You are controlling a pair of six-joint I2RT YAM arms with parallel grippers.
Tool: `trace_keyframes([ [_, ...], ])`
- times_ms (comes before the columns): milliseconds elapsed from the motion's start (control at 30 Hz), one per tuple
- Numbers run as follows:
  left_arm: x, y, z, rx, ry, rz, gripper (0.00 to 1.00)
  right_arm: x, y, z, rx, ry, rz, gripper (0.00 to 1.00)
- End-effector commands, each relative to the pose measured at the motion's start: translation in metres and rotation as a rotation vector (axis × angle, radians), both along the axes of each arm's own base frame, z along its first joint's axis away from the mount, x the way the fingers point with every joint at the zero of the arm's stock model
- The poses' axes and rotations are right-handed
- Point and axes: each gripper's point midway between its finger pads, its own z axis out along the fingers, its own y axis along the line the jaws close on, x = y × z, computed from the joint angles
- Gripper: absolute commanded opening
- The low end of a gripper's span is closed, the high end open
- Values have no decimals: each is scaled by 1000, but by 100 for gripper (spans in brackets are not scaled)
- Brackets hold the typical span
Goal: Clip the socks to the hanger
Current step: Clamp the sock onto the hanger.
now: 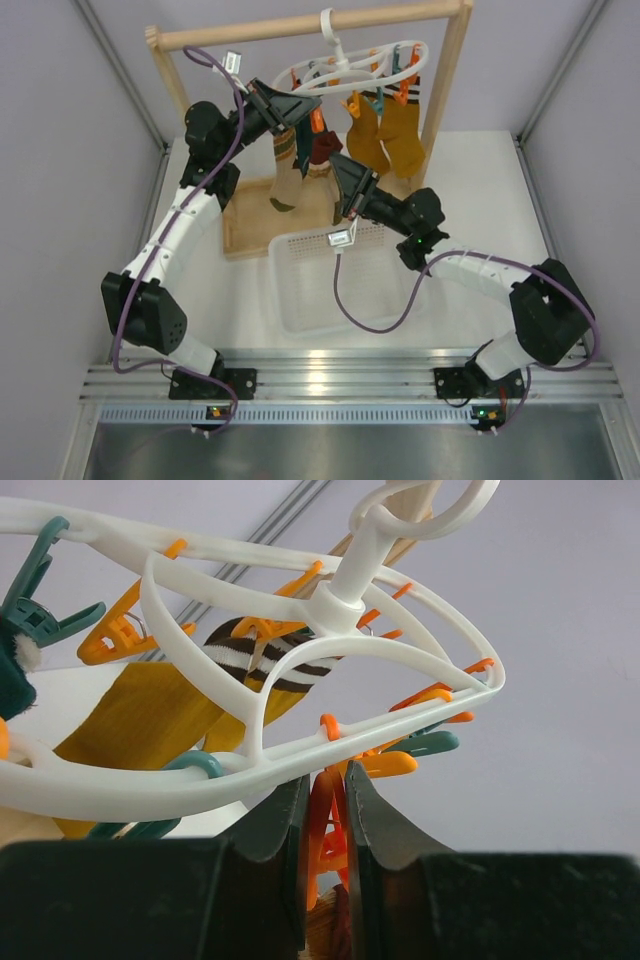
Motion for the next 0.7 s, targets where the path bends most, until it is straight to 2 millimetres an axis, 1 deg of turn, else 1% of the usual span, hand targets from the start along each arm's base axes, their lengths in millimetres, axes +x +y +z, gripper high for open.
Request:
trace_keyframes([
  [0, -28, -19, -26, 70, 27, -177, 0, -13, -9, 50, 87, -153, 15, 0],
  [233, -29, -19, -28, 66, 33, -189, 0, -7, -6, 47, 70, -141, 11, 0],
  [367, -30, -16, -23, 43, 31, -182, 0, -8, -6, 41, 52, -133, 17, 0],
  [400, -30, -16, -21, 38, 22, -180, 0, -7, -5, 35, 43, -123, 17, 0],
  [500, -30, -16, -18, 33, 15, -181, 0, -8, -5, 28, 31, -112, 20, 0],
  [667, -28, -14, -14, 18, 20, -178, 0, -3, -6, 29, 38, -110, 12, 0],
])
